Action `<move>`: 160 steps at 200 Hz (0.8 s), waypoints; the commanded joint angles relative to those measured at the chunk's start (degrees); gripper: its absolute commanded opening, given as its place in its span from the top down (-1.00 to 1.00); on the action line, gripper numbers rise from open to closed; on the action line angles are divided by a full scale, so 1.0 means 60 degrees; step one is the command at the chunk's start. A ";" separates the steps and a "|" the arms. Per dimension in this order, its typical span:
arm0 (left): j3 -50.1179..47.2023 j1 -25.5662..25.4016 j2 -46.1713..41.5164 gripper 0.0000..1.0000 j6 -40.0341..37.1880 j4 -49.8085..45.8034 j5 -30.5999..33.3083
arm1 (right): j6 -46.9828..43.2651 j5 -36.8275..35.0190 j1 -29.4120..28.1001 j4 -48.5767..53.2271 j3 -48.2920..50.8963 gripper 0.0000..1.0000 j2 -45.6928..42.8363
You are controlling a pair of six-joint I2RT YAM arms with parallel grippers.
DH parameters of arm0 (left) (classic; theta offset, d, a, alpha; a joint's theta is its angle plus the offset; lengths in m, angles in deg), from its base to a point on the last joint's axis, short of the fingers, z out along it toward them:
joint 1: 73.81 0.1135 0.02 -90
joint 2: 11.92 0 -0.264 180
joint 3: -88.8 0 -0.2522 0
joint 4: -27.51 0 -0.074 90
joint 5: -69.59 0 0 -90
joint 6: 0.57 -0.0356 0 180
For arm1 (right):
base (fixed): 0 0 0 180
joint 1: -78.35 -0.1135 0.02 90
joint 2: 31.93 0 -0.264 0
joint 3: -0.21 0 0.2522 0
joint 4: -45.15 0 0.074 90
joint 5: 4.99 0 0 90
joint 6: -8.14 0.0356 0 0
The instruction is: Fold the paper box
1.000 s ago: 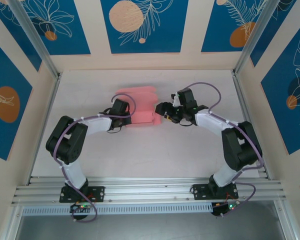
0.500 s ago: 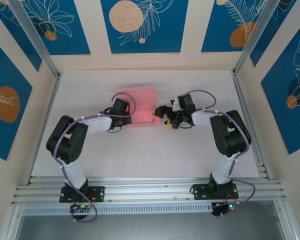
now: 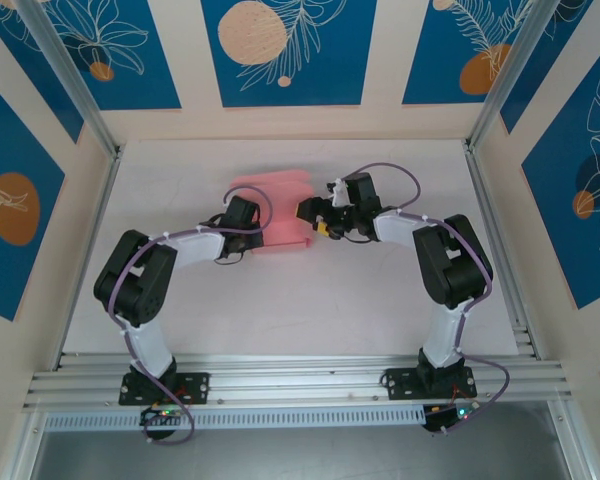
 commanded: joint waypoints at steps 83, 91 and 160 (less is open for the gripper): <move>-0.0077 -0.0028 0.0489 1.00 -0.0069 -0.0872 -0.0165 | -0.0457 -0.0802 -0.0239 0.2068 -0.1100 -0.02 0.0793; -0.0090 -0.0036 0.0475 1.00 -0.0070 -0.0859 -0.0166 | -0.0565 -0.0999 -0.0296 0.2353 -0.1233 0.00 0.0818; -0.0127 -0.0037 0.0415 1.00 0.0044 -0.0741 -0.0122 | -0.1747 -0.4194 -0.1185 0.5842 -0.3202 -0.01 0.1569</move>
